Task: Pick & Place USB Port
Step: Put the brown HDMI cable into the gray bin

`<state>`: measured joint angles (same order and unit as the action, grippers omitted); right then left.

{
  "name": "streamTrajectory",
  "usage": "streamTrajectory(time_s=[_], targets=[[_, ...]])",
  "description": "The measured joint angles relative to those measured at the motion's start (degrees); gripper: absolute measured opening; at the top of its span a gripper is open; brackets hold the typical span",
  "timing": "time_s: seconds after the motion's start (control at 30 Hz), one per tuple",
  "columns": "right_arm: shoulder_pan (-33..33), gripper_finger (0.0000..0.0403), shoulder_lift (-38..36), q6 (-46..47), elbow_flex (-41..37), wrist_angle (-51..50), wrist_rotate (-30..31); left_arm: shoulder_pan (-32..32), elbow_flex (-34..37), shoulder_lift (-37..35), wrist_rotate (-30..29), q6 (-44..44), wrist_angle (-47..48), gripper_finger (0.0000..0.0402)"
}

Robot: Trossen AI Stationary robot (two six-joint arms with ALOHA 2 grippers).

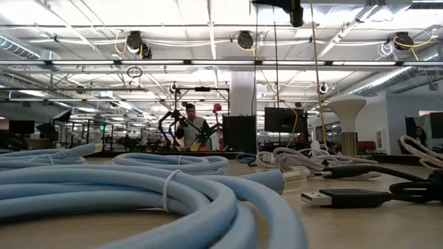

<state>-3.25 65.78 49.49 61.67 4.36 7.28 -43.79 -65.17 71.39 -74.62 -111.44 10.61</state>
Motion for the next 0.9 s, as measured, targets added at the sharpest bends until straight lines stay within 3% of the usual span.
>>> streamTrajectory(time_s=[0.07,0.13,0.2,0.43,0.6,0.73,0.9], targets=[[0.49,0.0242,0.44,-0.76,0.00,-2.08,-0.37,-1.33,-4.85,2.23,4.93,-12.14,13.83,0.0011],[1.11,0.0237,0.95,-1.10,0.00,-4.09,-1.85,-1.33,-10.72,5.46,16.74,-21.75,28.90,0.0011],[1.60,0.0232,1.60,-1.40,-0.09,-4.96,-3.24,-0.34,-15.86,7.76,28.36,-23.27,39.02,0.0011],[3.72,0.0219,1.84,-1.70,-0.09,-6.74,-4.44,3.52,-24.15,9.42,48.82,-17.02,65.18,0.0011],[5.07,0.0209,1.84,-2.03,-0.09,-6.58,-4.45,4.80,-24.15,13.85,68.76,4.83,73.49,0.0011],[6.10,0.0203,1.84,-2.25,-0.09,-6.54,-4.34,1.02,-24.44,16.73,69.96,21.97,73.22,0.0011],[6.40,0.0197,1.84,-2.40,-0.07,-6.31,-3.24,-0.78,-28.36,19.83,63.00,29.28,80.04,0.0011]])
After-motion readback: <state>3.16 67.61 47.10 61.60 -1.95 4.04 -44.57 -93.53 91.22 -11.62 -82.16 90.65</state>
